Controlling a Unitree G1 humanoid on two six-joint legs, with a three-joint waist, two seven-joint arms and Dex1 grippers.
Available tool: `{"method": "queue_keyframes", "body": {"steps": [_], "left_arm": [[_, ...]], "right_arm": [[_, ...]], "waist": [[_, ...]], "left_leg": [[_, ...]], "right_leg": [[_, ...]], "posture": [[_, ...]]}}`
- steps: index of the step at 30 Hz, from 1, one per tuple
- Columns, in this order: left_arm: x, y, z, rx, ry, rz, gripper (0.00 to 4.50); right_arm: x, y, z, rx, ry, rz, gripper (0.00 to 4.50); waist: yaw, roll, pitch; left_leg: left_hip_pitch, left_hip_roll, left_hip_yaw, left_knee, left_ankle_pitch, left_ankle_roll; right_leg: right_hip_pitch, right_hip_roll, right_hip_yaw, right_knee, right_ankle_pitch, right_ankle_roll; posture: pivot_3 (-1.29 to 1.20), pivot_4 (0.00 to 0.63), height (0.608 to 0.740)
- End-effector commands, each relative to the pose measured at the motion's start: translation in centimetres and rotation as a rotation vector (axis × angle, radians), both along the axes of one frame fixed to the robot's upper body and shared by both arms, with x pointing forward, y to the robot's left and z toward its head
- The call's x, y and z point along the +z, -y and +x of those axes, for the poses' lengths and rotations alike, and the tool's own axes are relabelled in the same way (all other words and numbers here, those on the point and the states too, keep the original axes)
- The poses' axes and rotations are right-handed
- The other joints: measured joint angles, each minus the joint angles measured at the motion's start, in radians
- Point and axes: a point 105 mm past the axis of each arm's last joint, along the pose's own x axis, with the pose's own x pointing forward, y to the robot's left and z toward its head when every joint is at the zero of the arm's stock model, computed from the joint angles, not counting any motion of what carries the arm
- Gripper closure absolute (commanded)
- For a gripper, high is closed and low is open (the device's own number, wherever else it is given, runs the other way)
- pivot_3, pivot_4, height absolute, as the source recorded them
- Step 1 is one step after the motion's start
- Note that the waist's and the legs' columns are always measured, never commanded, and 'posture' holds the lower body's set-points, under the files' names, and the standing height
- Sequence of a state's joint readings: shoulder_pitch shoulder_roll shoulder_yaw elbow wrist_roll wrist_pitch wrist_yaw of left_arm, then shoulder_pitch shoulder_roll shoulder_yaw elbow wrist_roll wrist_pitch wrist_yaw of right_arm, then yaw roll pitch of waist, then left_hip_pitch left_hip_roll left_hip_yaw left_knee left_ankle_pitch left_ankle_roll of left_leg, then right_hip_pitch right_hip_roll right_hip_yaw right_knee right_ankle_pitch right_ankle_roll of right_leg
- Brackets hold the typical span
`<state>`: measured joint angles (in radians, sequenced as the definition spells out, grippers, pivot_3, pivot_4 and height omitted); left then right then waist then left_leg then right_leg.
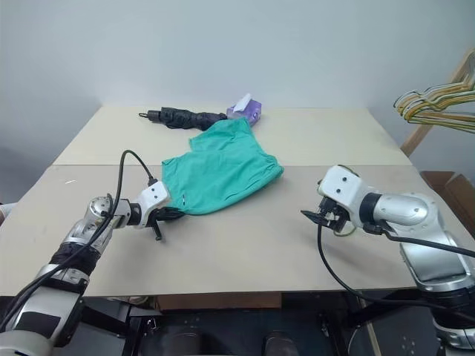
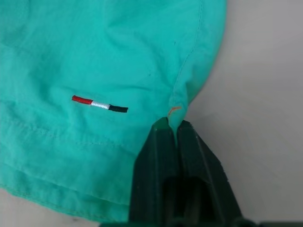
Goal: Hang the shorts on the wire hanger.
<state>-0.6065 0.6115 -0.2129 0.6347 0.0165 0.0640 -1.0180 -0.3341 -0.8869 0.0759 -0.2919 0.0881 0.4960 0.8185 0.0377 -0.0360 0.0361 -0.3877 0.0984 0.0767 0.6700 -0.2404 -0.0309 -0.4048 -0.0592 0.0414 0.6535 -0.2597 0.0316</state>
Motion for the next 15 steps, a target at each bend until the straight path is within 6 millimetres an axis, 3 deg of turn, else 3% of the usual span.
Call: {"method": "queue_keyframes", "body": {"steps": [1, 9, 15], "left_arm": [[1.5, -0.6, -0.7, -0.061, 0.054, 0.046, 4.49], [5.9, -2.1, -3.4, -0.104, 0.091, -0.005, 4.49], [6.5, -2.4, -3.7, -0.091, 0.099, 0.004, 4.49]], "right_arm": [[0.4, -0.6, 1.8, 0.033, 0.126, -0.107, 0.0], [-1.6, -3.2, 7.2, 0.092, 0.308, -0.205, 0.0], [-3.5, -5.6, 9.4, 0.206, 0.463, -0.37, 0.0]], "waist": [[-0.007, 0.0, 0.0], [-0.049, 0.0, 0.0], [-0.049, 0.001, 0.0]], "left_leg": [[0.0, 0.0, 0.0, 0.0, 0.0, 0.0], [-0.001, 0.0, 0.0, 0.0, 0.0, 0.0], [-0.002, 0.0, 0.0, -0.001, 0.0, 0.0]], "right_leg": [[-0.001, 0.0, 0.0, 0.0, 0.0, 0.0], [-0.003, 0.0, 0.0, 0.003, 0.0, 0.0], [-0.003, 0.0, 0.0, 0.002, -0.001, 0.0]], "posture": [[0.05, 0.0, 0.74], [0.07, 0.0, 0.74], [0.1, 0.0, 0.74]]}}
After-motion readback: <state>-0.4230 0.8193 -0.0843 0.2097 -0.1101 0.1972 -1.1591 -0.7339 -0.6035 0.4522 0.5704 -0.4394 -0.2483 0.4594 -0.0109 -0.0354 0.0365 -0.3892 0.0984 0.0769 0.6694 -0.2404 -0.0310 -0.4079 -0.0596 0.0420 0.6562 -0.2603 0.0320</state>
